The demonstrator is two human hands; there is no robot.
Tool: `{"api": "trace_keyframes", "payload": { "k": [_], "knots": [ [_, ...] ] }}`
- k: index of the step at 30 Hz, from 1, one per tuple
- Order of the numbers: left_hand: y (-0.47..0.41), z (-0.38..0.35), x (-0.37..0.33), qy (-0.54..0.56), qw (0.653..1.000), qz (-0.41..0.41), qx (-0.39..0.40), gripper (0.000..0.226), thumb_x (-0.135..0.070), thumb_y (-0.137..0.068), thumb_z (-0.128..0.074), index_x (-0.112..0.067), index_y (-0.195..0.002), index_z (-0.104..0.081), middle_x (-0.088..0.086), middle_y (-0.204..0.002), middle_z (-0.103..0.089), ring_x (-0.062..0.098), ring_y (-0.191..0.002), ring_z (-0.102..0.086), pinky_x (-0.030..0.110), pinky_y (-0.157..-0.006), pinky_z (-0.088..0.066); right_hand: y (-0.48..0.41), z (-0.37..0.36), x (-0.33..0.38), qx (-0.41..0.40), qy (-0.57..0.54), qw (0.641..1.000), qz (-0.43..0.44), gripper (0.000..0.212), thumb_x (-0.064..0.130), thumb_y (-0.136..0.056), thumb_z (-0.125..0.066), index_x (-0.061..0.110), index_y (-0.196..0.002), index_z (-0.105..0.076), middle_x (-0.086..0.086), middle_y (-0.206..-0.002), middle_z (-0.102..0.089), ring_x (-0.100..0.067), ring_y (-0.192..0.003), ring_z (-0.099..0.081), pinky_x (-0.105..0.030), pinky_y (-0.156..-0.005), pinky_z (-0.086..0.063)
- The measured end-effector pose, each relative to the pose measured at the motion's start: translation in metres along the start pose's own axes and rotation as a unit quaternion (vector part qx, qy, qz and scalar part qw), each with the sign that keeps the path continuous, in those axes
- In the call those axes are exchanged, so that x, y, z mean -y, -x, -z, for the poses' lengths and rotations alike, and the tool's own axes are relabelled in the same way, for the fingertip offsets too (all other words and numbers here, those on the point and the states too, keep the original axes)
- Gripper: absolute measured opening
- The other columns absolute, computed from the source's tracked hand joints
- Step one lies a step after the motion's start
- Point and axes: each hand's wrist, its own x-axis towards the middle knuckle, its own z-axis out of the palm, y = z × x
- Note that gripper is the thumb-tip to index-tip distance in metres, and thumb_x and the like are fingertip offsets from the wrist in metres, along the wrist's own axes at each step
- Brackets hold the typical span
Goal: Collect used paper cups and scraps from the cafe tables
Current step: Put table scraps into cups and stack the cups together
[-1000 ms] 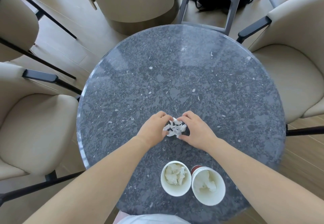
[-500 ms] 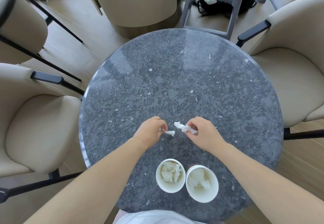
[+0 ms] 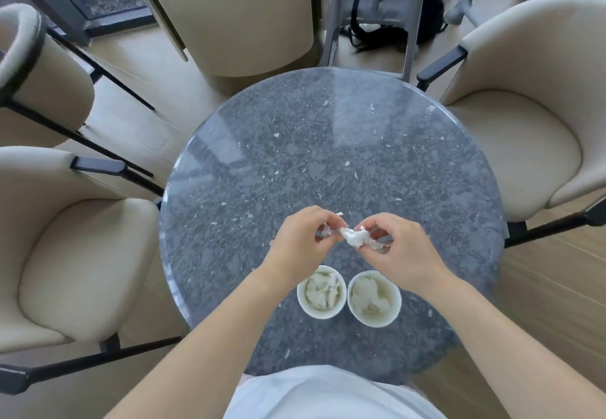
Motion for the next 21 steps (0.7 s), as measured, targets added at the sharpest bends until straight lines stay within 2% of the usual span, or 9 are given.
{"api": "trace_keyframes", "payload": {
  "k": [3,7,10,12,14,18,21],
  "knots": [
    [0.011,0.004,-0.005,-0.006,1.000,-0.025,0.011,0.009,-0.011,-0.078,-0.070,-0.018,-0.084,-0.070,-0.004,-0.082,-0.063,0.011,-0.078,-0.057,0.025,-0.076,-0.048,0.019,0.001,0.013,-0.022,0.000,1.000,-0.003,0.015,0.018,-0.074,-0.073,0.019,-0.087,-0.067,0.009,-0.084,-0.065,-0.005,-0.077,-0.059,-0.016,-0.068,-0.047],
    [0.029,0.002,-0.007,-0.012,0.999,-0.043,0.027,0.010,-0.007,-0.077,-0.069,-0.015,-0.083,-0.071,-0.006,-0.080,-0.060,0.013,-0.076,-0.057,0.023,-0.074,-0.047,0.049,0.003,0.018,-0.029,0.023,0.999,-0.030,0.017,0.014,-0.071,-0.073,0.023,-0.083,-0.067,0.012,-0.082,-0.065,-0.001,-0.077,-0.056,-0.012,-0.065,-0.044],
    [0.041,-0.008,-0.007,-0.031,0.998,-0.033,0.038,0.010,-0.008,-0.078,-0.067,-0.016,-0.083,-0.071,-0.009,-0.078,-0.057,0.012,-0.075,-0.053,0.018,-0.072,-0.041,0.071,0.000,0.015,-0.021,0.063,0.995,-0.071,0.015,0.015,-0.071,-0.072,0.023,-0.082,-0.067,0.011,-0.082,-0.064,-0.004,-0.073,-0.056,-0.008,-0.063,-0.041],
    [0.046,-0.014,-0.008,-0.050,0.997,-0.021,0.050,0.008,-0.013,-0.080,-0.066,-0.017,-0.084,-0.071,-0.008,-0.080,-0.058,0.013,-0.079,-0.055,0.021,-0.075,-0.042,0.080,-0.003,0.012,-0.020,0.090,0.991,-0.094,0.012,0.015,-0.073,-0.070,0.020,-0.083,-0.066,0.007,-0.083,-0.064,-0.009,-0.073,-0.055,-0.007,-0.061,-0.038],
    [0.048,-0.017,-0.009,-0.061,0.997,-0.010,0.050,0.007,-0.015,-0.081,-0.066,-0.017,-0.085,-0.071,-0.004,-0.084,-0.063,0.015,-0.083,-0.057,0.024,-0.077,-0.043,0.084,-0.006,0.011,-0.028,0.103,0.988,-0.113,0.014,0.012,-0.073,-0.068,0.018,-0.085,-0.066,0.004,-0.085,-0.063,-0.011,-0.073,-0.053,-0.009,-0.061,-0.036],
    [0.056,-0.011,-0.006,-0.078,0.997,-0.003,0.027,0.008,-0.015,-0.080,-0.066,-0.016,-0.085,-0.072,0.000,-0.088,-0.068,0.017,-0.084,-0.058,0.019,-0.070,-0.035,0.088,-0.011,0.016,-0.053,0.108,0.985,-0.121,0.016,0.011,-0.074,-0.067,0.021,-0.086,-0.064,0.004,-0.089,-0.063,-0.008,-0.072,-0.049,-0.011,-0.059,-0.033],
    [0.064,-0.005,0.003,-0.104,0.994,0.005,0.025,0.009,-0.016,-0.081,-0.064,-0.016,-0.088,-0.071,0.002,-0.093,-0.067,0.019,-0.088,-0.058,0.022,-0.071,-0.035,0.090,-0.015,0.020,-0.062,0.126,0.983,-0.118,0.021,0.012,-0.074,-0.067,0.020,-0.093,-0.064,0.005,-0.094,-0.060,-0.009,-0.079,-0.050,-0.015,-0.066,-0.034]
  ]
}}
